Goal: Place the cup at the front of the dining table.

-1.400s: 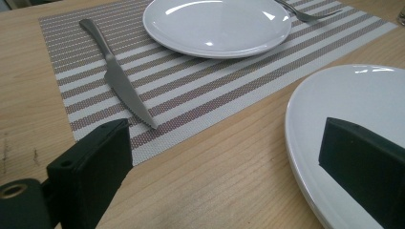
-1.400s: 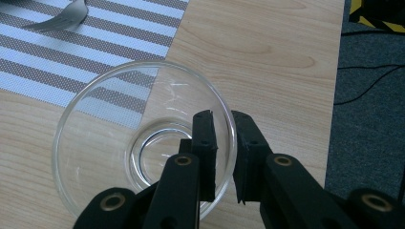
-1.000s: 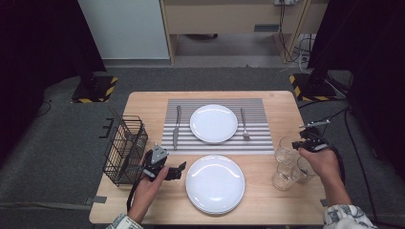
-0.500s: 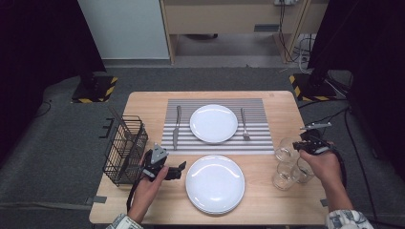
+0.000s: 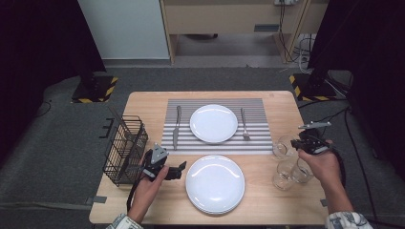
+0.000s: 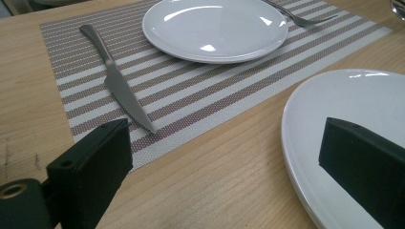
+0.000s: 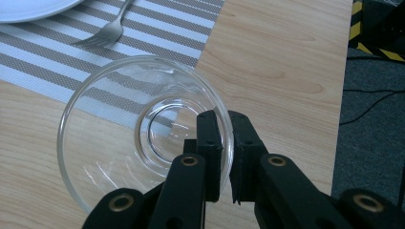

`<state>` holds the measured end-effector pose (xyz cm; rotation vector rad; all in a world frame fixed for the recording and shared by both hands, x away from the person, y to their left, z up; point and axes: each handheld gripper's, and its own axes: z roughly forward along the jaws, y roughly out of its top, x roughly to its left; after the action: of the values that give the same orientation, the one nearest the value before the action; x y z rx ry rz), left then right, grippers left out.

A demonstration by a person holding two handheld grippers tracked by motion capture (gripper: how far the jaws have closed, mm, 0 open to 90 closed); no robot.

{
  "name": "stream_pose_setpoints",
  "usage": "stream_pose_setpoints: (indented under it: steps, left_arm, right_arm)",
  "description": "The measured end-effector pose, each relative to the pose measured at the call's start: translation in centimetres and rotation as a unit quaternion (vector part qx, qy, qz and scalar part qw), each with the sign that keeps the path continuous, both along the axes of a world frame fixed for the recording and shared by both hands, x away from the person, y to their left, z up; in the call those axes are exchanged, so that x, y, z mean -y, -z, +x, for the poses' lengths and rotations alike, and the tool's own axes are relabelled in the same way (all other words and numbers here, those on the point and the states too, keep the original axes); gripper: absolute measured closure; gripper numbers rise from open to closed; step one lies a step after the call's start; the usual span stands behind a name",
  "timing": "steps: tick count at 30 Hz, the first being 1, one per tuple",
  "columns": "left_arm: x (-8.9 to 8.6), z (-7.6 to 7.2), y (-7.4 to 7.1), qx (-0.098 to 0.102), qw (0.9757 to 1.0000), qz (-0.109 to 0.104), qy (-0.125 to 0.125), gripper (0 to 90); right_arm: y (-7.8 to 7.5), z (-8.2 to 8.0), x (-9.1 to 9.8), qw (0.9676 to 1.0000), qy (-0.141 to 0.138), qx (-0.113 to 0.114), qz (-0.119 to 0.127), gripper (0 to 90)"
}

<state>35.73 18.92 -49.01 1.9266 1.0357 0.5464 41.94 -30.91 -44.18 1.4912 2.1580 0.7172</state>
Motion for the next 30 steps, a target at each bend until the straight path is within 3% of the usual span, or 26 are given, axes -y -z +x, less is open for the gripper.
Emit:
stream_pose_setpoints:
  steps: [30]
  left_arm:
    - [0.1,-0.1,-0.2,0.002,1.0,-0.001,0.002,3.7]
  right_arm:
    - [-4.1,-0.7,-2.7,0.9973,-0.029,0.062,0.024,84.8]
